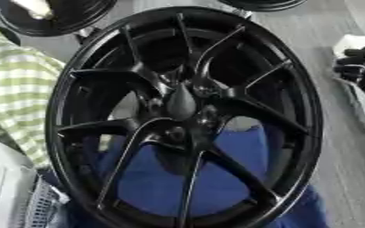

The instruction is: Pull the pin out of the wheel hub.

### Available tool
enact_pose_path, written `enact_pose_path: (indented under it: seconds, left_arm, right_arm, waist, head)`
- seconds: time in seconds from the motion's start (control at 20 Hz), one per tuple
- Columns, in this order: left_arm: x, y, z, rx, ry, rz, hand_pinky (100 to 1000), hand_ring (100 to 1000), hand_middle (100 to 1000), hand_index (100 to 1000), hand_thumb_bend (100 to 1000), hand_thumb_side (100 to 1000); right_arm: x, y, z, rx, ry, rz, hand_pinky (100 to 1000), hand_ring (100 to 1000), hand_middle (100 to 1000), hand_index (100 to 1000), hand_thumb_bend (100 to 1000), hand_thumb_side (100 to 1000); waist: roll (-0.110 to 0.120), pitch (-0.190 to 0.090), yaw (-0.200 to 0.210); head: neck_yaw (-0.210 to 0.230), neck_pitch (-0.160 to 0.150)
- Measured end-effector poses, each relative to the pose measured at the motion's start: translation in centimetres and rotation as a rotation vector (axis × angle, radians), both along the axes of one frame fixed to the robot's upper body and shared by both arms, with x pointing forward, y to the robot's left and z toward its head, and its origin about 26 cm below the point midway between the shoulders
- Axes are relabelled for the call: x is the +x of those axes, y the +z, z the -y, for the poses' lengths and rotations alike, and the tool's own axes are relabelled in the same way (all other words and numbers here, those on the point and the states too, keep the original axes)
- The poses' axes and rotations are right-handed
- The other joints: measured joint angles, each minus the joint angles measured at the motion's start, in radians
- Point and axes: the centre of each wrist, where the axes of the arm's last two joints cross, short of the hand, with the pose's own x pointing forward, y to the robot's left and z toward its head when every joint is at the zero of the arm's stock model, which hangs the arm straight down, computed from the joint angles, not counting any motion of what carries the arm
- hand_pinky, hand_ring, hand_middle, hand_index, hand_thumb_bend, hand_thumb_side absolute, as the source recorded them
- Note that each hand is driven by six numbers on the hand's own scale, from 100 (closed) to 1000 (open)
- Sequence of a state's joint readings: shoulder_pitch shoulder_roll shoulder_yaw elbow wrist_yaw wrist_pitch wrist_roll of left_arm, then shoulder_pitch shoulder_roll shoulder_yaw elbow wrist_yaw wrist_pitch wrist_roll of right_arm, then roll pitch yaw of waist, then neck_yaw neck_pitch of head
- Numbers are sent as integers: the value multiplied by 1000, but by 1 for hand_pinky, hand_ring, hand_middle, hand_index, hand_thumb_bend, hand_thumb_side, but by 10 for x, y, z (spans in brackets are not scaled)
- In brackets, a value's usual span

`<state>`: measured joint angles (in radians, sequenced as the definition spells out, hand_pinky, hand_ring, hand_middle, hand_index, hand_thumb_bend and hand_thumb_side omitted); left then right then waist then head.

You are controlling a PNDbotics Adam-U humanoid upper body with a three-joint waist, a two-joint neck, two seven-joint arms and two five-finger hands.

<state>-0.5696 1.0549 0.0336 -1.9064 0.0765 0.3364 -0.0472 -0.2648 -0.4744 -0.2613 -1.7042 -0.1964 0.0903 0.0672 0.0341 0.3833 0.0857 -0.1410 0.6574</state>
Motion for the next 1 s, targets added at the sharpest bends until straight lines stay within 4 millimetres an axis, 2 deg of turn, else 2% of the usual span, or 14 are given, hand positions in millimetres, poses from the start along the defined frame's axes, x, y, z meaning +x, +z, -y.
enact_pose_path:
  seconds: [0.1,0.15,0.2,0.25,0.3,0.4,0.55,0.7,0.8,1.0]
  left_arm:
    - [1,-12,-21,-52,91,3,689,525,433,576,446,293]
    - [2,-17,-29,-72,129,2,690,528,440,584,450,299]
    - [2,-24,-36,-91,161,-2,716,573,522,669,503,361]
    - [3,-32,-43,-109,190,-9,719,581,536,680,513,373]
    - [3,-39,-48,-125,212,-16,761,690,700,780,618,488]
    - [4,-53,-57,-156,244,-33,769,722,753,822,651,564]
    - [4,-68,-67,-205,269,-42,753,686,711,794,623,567]
    - [3,-75,-71,-281,281,-10,721,628,644,748,553,523]
    - [3,-79,-72,-353,279,27,704,606,621,733,508,497]
    - [1,-90,-66,-534,243,116,688,586,603,719,490,487]
  right_arm:
    - [0,3,3,2,-16,15,892,771,704,794,100,775]
    - [-1,4,4,3,-24,22,892,771,704,794,100,775]
    - [-1,6,4,5,-29,28,893,772,704,794,100,772]
    - [-1,6,4,6,-32,33,893,772,704,794,100,771]
    - [-1,7,5,7,-35,38,893,772,704,794,100,768]
    - [-1,8,5,9,-38,44,893,772,704,794,100,767]
    - [-1,10,5,15,-42,52,893,772,704,794,100,766]
    - [-1,10,5,18,-41,55,893,772,704,794,100,763]
    - [-1,10,5,18,-41,57,892,772,704,794,100,760]
    - [0,14,4,18,-35,68,892,771,703,794,100,753]
  waist:
    - [-4,0,4]
    - [-7,0,6]
    - [-12,0,7]
    - [-16,0,8]
    - [-20,0,8]
    - [-23,-1,8]
    - [-26,-2,10]
    - [-29,-6,10]
    - [-30,-10,10]
    - [-31,-10,6]
  head:
    - [-3,0]
    - [-4,0]
    - [-5,0]
    - [-6,0]
    - [-7,0]
    - [-7,0]
    - [-9,0]
    - [-9,1]
    - [-8,1]
    - [-3,2]
